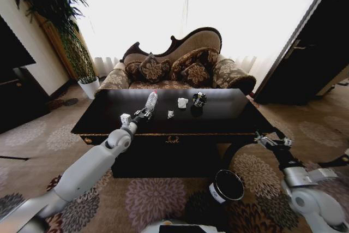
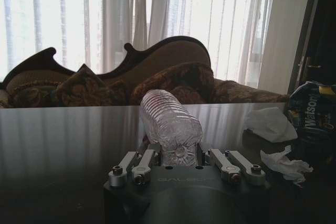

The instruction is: Move to the front of the table and place the trash on the table into the trash bin.

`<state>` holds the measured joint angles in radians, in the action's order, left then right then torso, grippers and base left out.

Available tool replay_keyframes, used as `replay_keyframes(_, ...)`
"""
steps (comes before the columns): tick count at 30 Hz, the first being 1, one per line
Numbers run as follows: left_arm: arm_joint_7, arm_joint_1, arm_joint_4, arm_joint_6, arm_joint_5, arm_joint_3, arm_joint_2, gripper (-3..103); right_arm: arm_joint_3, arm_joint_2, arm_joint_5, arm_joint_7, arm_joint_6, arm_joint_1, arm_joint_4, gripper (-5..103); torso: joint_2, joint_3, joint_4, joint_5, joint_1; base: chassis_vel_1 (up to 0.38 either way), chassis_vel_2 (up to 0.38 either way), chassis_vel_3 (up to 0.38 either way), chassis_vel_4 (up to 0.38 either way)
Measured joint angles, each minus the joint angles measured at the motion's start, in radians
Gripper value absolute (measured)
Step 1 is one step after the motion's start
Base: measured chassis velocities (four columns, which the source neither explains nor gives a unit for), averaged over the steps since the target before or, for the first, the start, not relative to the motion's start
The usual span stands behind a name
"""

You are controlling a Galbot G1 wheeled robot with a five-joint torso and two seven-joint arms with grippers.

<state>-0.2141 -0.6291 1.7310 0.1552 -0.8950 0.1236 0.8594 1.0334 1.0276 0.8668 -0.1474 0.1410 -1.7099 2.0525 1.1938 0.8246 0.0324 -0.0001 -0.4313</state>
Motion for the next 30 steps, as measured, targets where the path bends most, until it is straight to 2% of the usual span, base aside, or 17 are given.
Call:
replay_keyframes(2,0.001,-0.004,0.009,0.0,-0.001,-0.003,-0.008,33,0.0,0.0,-0.002,0.001,0.0,-0.001,0.002,100,0.0,0.0,0.0001,0.0,0.0,0.0,0.0,0.0,0.0)
replay_keyframes(5,0.017,-0.025,0.064,0.002,-0.023,-0.031,-0.066,33,0.004,0.0,-0.01,0.01,0.0,-0.004,0.007,100,0.0,0.0,0.0,0.0,0.0,0.0,0.0,0.0,0.0)
replay_keyframes(6,0.041,-0.072,0.141,0.008,-0.065,-0.085,-0.14,33,0.01,0.004,-0.065,0.022,0.007,-0.006,0.011,100,0.0,0.0,-0.0001,0.0,0.0,0.0,0.0,0.0,0.0)
replay_keyframes(8,0.049,-0.094,0.172,0.011,-0.085,-0.106,-0.165,33,0.011,0.006,-0.094,0.027,0.01,-0.008,0.014,100,0.0,0.0,-0.0001,0.0001,0.0,0.0,0.0,0.0,0.0)
replay_keyframes(11,0.083,-0.181,0.273,0.024,-0.155,-0.178,-0.247,33,0.017,0.012,-0.237,0.044,0.026,-0.016,0.028,100,0.0,0.0,-0.0002,-0.0001,0.0,0.0,0.0,0.0,0.0)
replay_keyframes(12,0.083,-0.181,0.273,0.024,-0.155,-0.178,-0.247,33,0.017,0.012,-0.237,0.044,0.026,-0.016,0.028,100,0.0,0.0,-0.0002,-0.0001,0.0,0.0,0.0,0.0,0.0)
replay_keyframes(16,0.111,-0.281,0.408,0.051,-0.267,-0.258,-0.341,33,0.016,0.024,-0.471,0.091,0.072,-0.017,0.049,100,0.0,0.0,-0.0002,0.0001,0.0,0.0,0.0,0.0,0.0)
replay_keyframes(17,0.111,-0.281,0.408,0.051,-0.267,-0.258,-0.341,33,0.016,0.024,-0.471,0.091,0.072,-0.017,0.049,100,0.0,0.0,-0.0002,0.0001,0.0,0.0,0.0,0.0,0.0)
replay_keyframes(19,0.112,-0.31,0.469,0.06,-0.322,-0.288,-0.366,33,0.016,0.031,-0.618,0.114,0.107,-0.016,0.054,100,0.0,0.0,-0.0003,0.0,0.0,0.0,0.0,0.0,0.0)
replay_keyframes(23,0.089,-0.317,0.573,0.079,-0.435,-0.303,-0.382,33,0.028,0.055,-0.841,0.13,0.195,-0.029,0.059,100,0.0,0.0,0.0,0.0001,0.0,0.0,0.0,0.0,0.0)
replay_keyframes(24,0.089,-0.317,0.573,0.079,-0.435,-0.303,-0.382,33,0.028,0.055,-0.841,0.13,0.195,-0.029,0.059,100,0.0,0.0,0.0,0.0001,0.0,0.0,0.0,0.0,0.0)
replay_keyframes(26,0.086,-0.316,0.61,0.093,-0.486,-0.302,-0.386,33,0.031,0.069,-0.927,0.143,0.233,-0.032,0.061,100,0.0,0.0,0.0001,0.0001,0.0,0.0,0.0,0.0,0.0)
replay_keyframes(27,0.086,-0.317,0.633,0.103,-0.524,-0.297,-0.386,33,0.031,0.081,-1.004,0.159,0.262,-0.033,0.064,100,0.0,0.0,0.0001,0.0003,0.0,0.0,0.0,0.0,0.0)
replay_keyframes(28,0.086,-0.317,0.633,0.103,-0.524,-0.297,-0.386,33,0.031,0.081,-1.004,0.159,0.262,-0.033,0.064,100,0.0,0.0,0.0001,0.0003,0.0,0.0,0.0,0.0,0.0)
replay_keyframes(30,0.084,-0.32,0.655,0.113,-0.573,-0.285,-0.374,33,0.031,0.103,-1.137,0.185,0.327,-0.032,0.066,100,0.0,0.0,0.0,0.0001,0.0,0.0,0.0,0.0,0.0)
